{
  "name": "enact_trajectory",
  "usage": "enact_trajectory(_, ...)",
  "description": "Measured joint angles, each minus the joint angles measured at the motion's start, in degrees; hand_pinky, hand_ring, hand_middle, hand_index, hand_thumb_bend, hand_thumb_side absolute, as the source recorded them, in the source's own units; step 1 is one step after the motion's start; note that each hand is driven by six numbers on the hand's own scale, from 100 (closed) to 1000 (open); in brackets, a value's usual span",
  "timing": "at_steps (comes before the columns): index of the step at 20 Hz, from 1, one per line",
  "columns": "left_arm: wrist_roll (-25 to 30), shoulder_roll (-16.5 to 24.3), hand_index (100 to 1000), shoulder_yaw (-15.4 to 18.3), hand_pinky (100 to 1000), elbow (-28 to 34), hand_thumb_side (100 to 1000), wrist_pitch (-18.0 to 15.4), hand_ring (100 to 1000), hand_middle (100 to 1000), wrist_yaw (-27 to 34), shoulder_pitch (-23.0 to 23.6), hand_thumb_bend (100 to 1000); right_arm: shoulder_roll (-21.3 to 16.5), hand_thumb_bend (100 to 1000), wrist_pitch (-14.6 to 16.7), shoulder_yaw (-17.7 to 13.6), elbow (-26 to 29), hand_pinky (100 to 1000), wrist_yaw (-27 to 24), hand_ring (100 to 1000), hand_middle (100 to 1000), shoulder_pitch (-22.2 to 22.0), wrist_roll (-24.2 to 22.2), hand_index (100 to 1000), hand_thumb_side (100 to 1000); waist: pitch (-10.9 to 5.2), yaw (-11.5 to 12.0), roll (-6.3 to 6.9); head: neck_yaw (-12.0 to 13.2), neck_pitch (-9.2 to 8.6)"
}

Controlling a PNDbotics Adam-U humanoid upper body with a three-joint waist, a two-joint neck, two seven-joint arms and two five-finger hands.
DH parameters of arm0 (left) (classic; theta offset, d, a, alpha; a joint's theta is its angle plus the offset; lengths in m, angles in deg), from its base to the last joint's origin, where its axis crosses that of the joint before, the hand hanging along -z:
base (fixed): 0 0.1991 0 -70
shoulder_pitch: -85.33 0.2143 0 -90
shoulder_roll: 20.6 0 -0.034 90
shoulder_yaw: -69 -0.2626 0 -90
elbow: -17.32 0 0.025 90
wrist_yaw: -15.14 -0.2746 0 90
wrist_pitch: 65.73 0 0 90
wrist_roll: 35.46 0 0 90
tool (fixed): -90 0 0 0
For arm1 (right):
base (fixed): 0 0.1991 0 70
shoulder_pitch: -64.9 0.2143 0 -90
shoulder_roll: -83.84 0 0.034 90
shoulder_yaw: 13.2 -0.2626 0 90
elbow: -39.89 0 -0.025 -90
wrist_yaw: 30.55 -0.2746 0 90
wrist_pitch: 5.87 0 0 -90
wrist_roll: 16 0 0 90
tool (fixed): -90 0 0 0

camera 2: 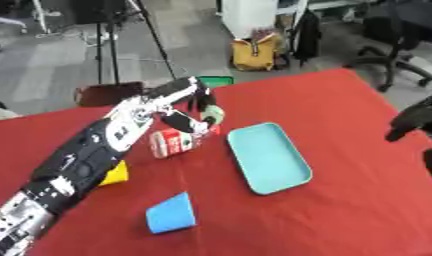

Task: Pick up objects on the table and place them in the box.

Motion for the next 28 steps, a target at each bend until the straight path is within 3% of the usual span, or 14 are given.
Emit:
enact_trajectory(3,-2.0,-0.9,558,-0.1,446,-0.3,100,-0.6,557,535,-1.8,-0.3,100,0.7,249,-0.2,0.3,0.9,612,-0.5,604,642,0.0,-0.2,736,476,0.16,-1.3,0.07,1.1,-0.54)
enact_trajectory(8,-6.0,-2.4,583,-0.4,454,-0.9,100,-1.8,588,564,-5.0,-0.6,100,1.6,249,-0.8,0.7,2.0,612,-1.2,604,642,0.0,-0.8,736,476,0.24,-2.1,0.49,2.4,-1.10)
enact_trajectory(11,-7.7,-3.0,657,-0.7,492,-1.4,100,-2.7,639,636,-6.8,-0.6,100,1.8,247,-1.1,0.7,2.6,613,-1.5,604,643,0.0,-1.1,736,478,0.24,-2.3,0.77,2.8,-1.43)
enact_trajectory(20,-9.7,-6.3,693,-2.1,519,-3.2,100,-6.3,669,676,-14.3,0.1,100,2.2,248,-1.6,0.8,3.8,613,-1.9,604,642,0.0,-1.6,736,479,0.24,-2.6,1.30,2.8,-1.48)
enact_trajectory(28,-10.5,-7.5,776,-2.1,584,-5.2,101,-7.6,744,756,-19.4,0.4,100,2.2,249,-1.7,0.9,4.0,613,-2.1,603,642,0.0,-1.7,736,480,0.27,-2.7,1.30,2.8,-1.48)
